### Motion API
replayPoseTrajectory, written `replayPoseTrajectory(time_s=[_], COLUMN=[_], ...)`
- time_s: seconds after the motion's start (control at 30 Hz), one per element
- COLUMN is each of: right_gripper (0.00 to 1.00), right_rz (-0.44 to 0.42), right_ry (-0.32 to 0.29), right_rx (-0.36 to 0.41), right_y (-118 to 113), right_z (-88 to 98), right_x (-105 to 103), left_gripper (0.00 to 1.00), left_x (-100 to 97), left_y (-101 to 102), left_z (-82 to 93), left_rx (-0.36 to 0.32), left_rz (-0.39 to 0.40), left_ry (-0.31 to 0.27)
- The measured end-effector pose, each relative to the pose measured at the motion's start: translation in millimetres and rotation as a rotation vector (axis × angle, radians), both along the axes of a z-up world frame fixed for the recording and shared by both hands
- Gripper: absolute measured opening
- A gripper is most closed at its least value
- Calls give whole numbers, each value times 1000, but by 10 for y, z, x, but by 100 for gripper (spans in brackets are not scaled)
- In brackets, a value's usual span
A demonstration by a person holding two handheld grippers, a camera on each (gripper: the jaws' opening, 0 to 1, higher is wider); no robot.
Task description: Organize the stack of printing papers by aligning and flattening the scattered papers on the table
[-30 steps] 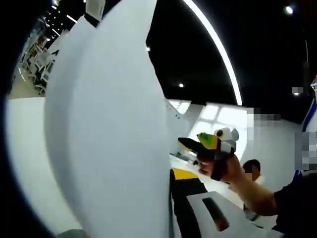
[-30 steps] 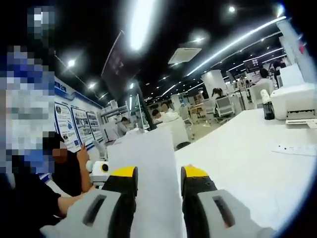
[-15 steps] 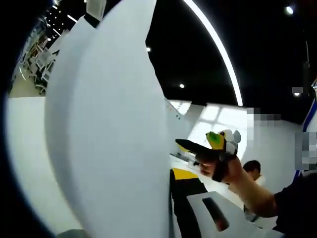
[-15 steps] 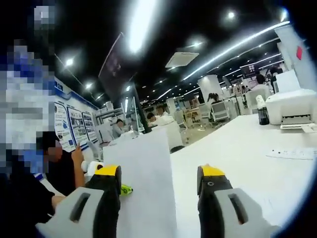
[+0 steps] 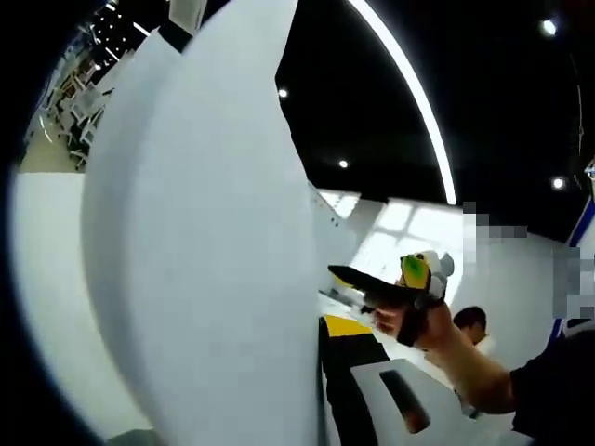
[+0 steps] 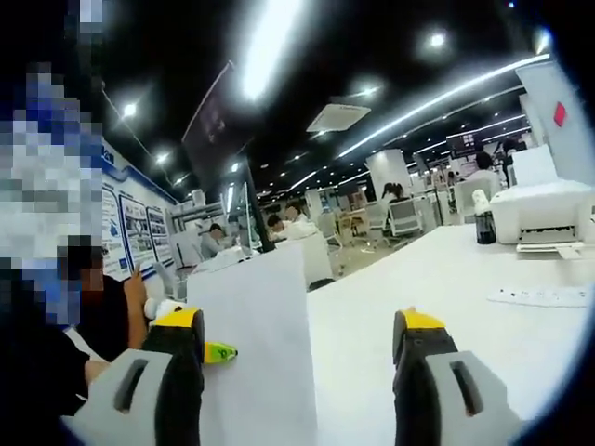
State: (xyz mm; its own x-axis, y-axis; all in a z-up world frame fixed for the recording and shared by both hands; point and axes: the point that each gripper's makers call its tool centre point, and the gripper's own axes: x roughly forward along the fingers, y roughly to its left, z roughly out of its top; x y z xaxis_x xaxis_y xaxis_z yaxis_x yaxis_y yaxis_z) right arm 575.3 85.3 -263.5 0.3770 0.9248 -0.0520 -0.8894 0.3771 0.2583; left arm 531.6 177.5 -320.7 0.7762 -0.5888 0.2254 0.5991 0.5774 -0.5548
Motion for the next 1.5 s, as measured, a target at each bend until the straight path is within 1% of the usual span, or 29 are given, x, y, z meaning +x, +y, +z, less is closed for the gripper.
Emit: replayPoseTrajectory(time_s=[0.13,0.23,0.4,0.53,0.67,0.9,1.1,1.23,1.37,1.5], right_gripper=[83,87,90,90,89,89,89,89,89,89], right_rz=[-10,-24,-33,-45,-54,-75,-83,-102,-113,-124], right_ry=[-3,-2,-2,7,19,33,42,40,49,52], right_rx=[0,9,16,25,3,10,-8,-20,-11,-19], right_y=[-41,-70,-108,-160,-203,-296,-353,-423,-499,-558], right_z=[0,18,34,35,-15,-53,-149,-187,-197,-244], right_x=[-9,-10,-27,-24,-15,30,33,46,31,21], left_gripper=[6,6,6,6,6,6,6,6,6,6], left_x=[1,11,9,19,43,65,68,67,65,73], left_y=[6,20,-3,7,19,8,14,-6,-19,-4], left_z=[-6,-10,-20,-32,-58,-75,-87,-88,-93,-94], left_rx=[-8,-26,-20,-19,-12,-7,-18,-12,-9,-11], left_rz=[7,8,9,11,16,12,10,10,10,17], left_ry=[0,2,4,4,9,11,19,20,23,23])
